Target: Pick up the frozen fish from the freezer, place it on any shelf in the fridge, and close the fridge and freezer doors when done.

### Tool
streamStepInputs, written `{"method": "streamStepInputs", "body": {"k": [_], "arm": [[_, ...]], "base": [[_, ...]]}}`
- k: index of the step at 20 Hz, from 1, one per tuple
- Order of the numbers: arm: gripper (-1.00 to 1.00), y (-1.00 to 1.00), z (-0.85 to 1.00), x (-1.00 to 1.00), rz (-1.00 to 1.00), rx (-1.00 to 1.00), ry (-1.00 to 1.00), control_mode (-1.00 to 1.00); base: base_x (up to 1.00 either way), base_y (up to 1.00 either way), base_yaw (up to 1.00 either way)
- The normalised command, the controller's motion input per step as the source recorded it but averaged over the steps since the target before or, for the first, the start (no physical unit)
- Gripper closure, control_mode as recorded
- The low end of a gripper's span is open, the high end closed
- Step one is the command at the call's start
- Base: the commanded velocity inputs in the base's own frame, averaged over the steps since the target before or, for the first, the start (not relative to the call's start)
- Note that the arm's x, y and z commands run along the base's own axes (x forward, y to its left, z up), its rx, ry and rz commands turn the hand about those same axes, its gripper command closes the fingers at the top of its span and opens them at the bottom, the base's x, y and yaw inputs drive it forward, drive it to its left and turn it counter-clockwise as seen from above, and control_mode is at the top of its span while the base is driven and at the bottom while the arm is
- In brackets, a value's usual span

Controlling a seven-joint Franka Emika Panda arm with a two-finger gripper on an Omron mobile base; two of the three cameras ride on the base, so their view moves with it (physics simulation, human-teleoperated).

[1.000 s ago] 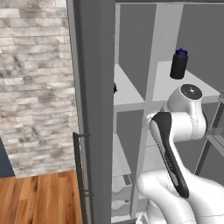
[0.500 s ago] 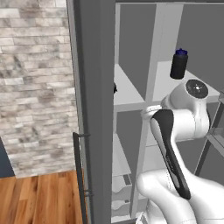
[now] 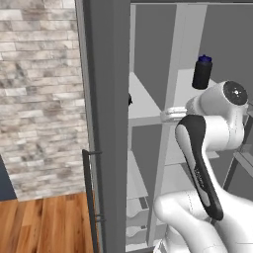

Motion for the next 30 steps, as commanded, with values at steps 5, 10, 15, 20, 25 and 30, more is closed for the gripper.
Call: {"method": "streamStepInputs", "body": {"k": [5, 10, 15, 20, 25, 30], "arm": [[-1.0, 0.22, 0.08, 0.04, 0.0, 0.25, -0.01, -1.0], [-1.0, 0.3, 0.18, 0.25, 0.0, 0.14, 0.01, -1.0], [-1.0, 0.19, 0.1, 0.24, 0.0, 0.07, 0.07, -1.0], [-1.0, 0.14, 0.05, 0.39, -0.04, 0.0, 0.16, -1.0], [-1.0, 0.26, 0.01, 0.51, -0.07, 0.0, 0.17, -1.0], [-1.0, 0.08, -0.03, 0.24, 0.0, 0.0, 0.03, -1.0]], "base": [[0.0, 0.0, 0.0], [0.0, 0.0, 0.0], [0.0, 0.0, 0.0], [0.0, 0.0, 0.0], [0.0, 0.0, 0.0], [0.0, 0.0, 0.0]]}}
